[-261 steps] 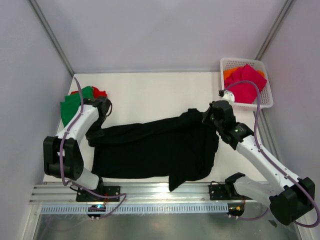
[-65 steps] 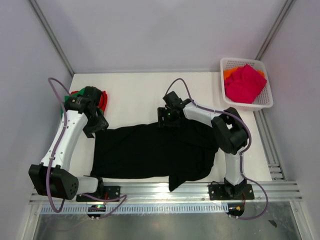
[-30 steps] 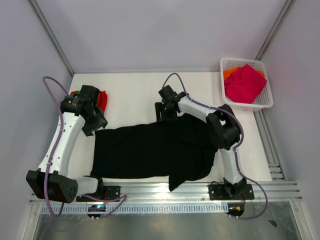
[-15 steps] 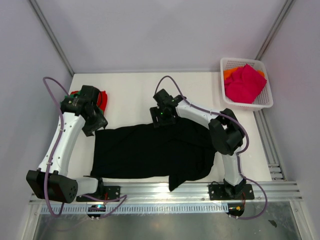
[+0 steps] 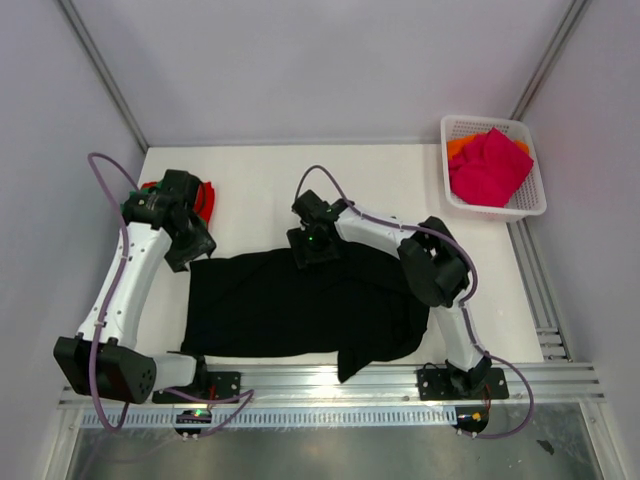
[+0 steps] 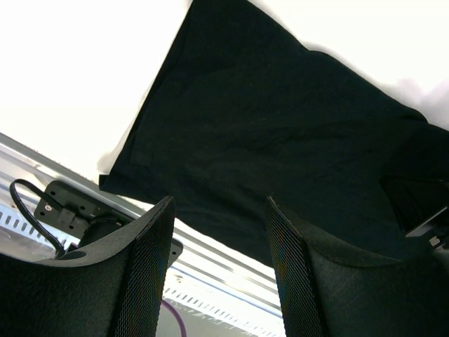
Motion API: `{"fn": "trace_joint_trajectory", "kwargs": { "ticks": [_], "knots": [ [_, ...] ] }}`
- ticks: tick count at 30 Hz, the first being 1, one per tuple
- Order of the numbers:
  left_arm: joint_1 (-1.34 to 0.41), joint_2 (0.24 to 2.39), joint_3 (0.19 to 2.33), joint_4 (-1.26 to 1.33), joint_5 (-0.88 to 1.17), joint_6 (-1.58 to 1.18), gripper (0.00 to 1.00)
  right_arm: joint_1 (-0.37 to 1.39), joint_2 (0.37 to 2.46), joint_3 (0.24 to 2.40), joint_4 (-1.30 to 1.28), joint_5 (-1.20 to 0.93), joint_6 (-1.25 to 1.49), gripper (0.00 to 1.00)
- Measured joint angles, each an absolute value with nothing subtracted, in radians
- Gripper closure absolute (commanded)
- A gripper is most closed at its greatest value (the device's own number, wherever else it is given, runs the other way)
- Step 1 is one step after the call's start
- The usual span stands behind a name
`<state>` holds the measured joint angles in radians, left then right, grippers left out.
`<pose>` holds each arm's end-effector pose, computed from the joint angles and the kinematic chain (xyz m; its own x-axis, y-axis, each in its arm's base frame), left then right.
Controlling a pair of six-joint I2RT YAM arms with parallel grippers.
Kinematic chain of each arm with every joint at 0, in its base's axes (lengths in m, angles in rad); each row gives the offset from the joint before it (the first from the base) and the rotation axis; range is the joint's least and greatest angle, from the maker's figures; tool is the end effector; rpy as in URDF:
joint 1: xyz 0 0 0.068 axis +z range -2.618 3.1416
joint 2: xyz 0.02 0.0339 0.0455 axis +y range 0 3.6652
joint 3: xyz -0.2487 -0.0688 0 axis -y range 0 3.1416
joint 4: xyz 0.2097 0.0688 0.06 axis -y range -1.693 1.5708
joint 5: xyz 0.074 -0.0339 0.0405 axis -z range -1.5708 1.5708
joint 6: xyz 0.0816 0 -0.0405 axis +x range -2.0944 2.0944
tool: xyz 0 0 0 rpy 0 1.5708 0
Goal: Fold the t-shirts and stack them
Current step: Grap the side of the flattened tshirt closest away from the robot with both arms
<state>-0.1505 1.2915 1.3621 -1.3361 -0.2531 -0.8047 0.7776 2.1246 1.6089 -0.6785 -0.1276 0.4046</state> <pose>0.2031 -0.0101 0.2813 -0.7048 -0.5988 -0.3805 -0.6305 0.7745 -0.0510 0.2919 0.3019 0.1297 -0.8962 -0.3344 -0.2915 -0.4095 0.8764 0.2535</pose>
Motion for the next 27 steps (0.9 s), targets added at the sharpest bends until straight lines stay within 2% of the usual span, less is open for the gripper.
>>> {"fn": "trace_joint_trajectory", "kwargs": {
  "ticks": [17, 27],
  "knots": [
    [-0.150, 1.296, 1.372, -1.338, -0.262, -0.802, 0.43, 0.764, 2.330, 1.947, -0.789, -0.128, 0.415, 0.32],
    [-0.150, 1.294, 1.392, -1.341, -0.288, -0.781, 0.43, 0.629, 2.380, 2.024, -0.770, -0.167, 0.450, 0.32]
  ]
}}
